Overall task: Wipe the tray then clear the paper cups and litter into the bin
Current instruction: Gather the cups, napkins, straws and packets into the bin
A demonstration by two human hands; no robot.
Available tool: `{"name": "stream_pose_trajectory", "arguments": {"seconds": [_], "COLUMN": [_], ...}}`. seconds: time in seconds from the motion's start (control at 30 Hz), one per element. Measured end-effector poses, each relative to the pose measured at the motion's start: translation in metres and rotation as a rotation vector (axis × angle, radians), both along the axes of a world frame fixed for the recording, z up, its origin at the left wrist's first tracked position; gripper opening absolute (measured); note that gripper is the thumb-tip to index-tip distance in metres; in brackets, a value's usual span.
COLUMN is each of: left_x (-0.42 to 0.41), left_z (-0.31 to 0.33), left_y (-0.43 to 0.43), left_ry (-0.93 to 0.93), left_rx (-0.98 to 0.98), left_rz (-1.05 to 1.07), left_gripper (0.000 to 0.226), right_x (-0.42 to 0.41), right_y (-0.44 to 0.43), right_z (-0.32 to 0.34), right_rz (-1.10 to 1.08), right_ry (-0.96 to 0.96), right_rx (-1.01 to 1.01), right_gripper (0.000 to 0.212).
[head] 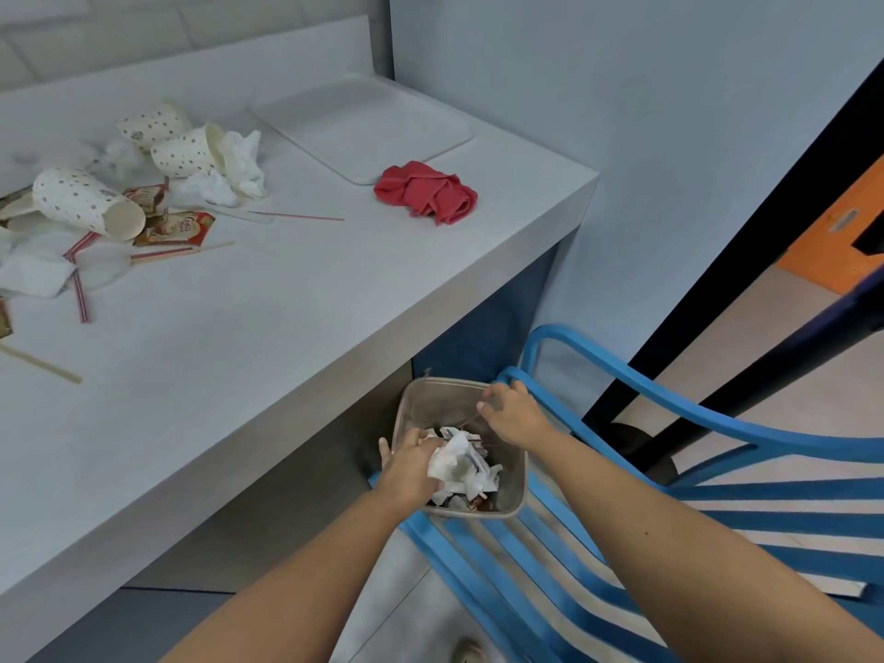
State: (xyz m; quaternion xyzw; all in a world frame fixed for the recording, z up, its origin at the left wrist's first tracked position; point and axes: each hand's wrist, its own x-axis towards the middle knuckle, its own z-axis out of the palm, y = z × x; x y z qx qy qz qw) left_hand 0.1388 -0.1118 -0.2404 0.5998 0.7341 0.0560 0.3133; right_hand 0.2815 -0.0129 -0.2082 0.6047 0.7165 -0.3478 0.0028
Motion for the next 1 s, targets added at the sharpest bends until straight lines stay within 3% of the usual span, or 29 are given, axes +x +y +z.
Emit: {"name": "stream_pose_trajectory", "arguments": {"seconds": [0.17, 0.4, 0.53, 0.8, 1.0], "left_x": [-0.003, -0.008, -0.015, -0.054, -0.126], "left_z": [0.003, 0.034, 0.068, 0.138, 0.172], "left_y": [-0.001, 0.001, -0.002, -0.031, -0.072], "left_ry": [0.029, -0.115, -0.164, -0.400, -0.282], "left_rx": [-0.003, 0.261, 0.516, 0.885, 0.976], "left_rz": [-0.003, 0.093, 0.139, 0.498, 0.648], "left_gripper": [0.067, 0.032, 0.018, 0.009, 0.007], "right_x": [0.000, -0.016, -0.037, -0.114, -0.187], "right_y": [0.002, 0.000, -0.001, -0.028, -0.070], "right_z": [0.008, 0.033, 0.070, 0.166, 0.194], "right_rz": [0.039, 0.160, 0.215, 0.436, 0.572], "right_ry": [0.014, 0.051, 0.101, 0.290, 0.365], "right_rx": [-0.002, -0.008, -0.029, 0.098, 0.146], "right_gripper": [0.033, 0.009, 0.017, 0.024, 0.018]}}
